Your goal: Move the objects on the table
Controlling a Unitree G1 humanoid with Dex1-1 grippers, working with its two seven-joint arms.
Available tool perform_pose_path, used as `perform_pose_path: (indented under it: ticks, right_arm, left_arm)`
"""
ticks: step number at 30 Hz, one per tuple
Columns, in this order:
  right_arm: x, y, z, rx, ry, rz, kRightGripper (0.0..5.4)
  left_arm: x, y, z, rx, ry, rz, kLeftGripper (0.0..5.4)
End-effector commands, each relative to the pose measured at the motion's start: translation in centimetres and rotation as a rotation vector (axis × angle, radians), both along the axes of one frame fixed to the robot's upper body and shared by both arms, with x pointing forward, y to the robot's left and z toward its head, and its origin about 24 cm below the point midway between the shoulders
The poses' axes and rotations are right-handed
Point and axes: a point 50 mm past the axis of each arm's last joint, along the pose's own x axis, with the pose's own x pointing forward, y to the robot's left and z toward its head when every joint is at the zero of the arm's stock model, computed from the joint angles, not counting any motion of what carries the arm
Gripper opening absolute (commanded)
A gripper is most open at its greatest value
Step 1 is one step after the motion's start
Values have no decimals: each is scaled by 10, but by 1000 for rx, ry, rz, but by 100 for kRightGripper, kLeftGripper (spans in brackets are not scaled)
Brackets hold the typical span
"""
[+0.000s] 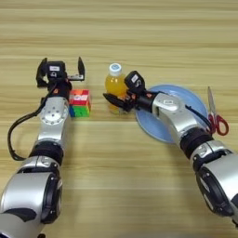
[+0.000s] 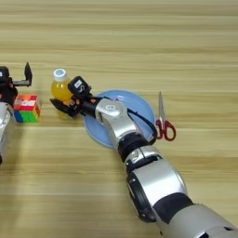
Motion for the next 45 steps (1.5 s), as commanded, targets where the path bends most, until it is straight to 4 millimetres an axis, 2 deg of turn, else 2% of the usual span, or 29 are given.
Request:
perform_pose_path:
  ticks: [1,8,13,16,19,26,30,33,39,45]
  right_arm:
    - [13,-6,39,78,-120,-38,340]
    - [23,-40,79,138,-224,-145,340]
    - [25,-87,98,156,-267,-280,340]
    - [23,-125,93,158,-241,-408,340]
    - [15,-157,76,106,-222,-551,340]
    - [-6,-207,56,21,-242,-829,340]
    - [-16,-224,39,-1,-194,-920,340]
    - [-19,-230,35,-3,-188,-956,340]
    - [-19,-236,32,-10,-184,-994,340]
    - [-19,-237,12,-53,-132,-1005,340]
  left_arm:
    - [2,-1,5,19,-21,-6,540]
    - [2,-2,5,19,-22,-5,540]
    - [2,-4,6,18,-25,-5,540]
    - [1,-4,7,17,-31,-3,540]
    - [1,-3,8,15,-38,-3,540]
    - [0,1,8,14,-38,-2,540]
    - [-1,4,8,14,-37,1,540]
    - [-1,5,8,14,-35,1,540]
    - [-1,8,8,14,-33,1,540]
    - [-1,9,8,13,-31,2,540]
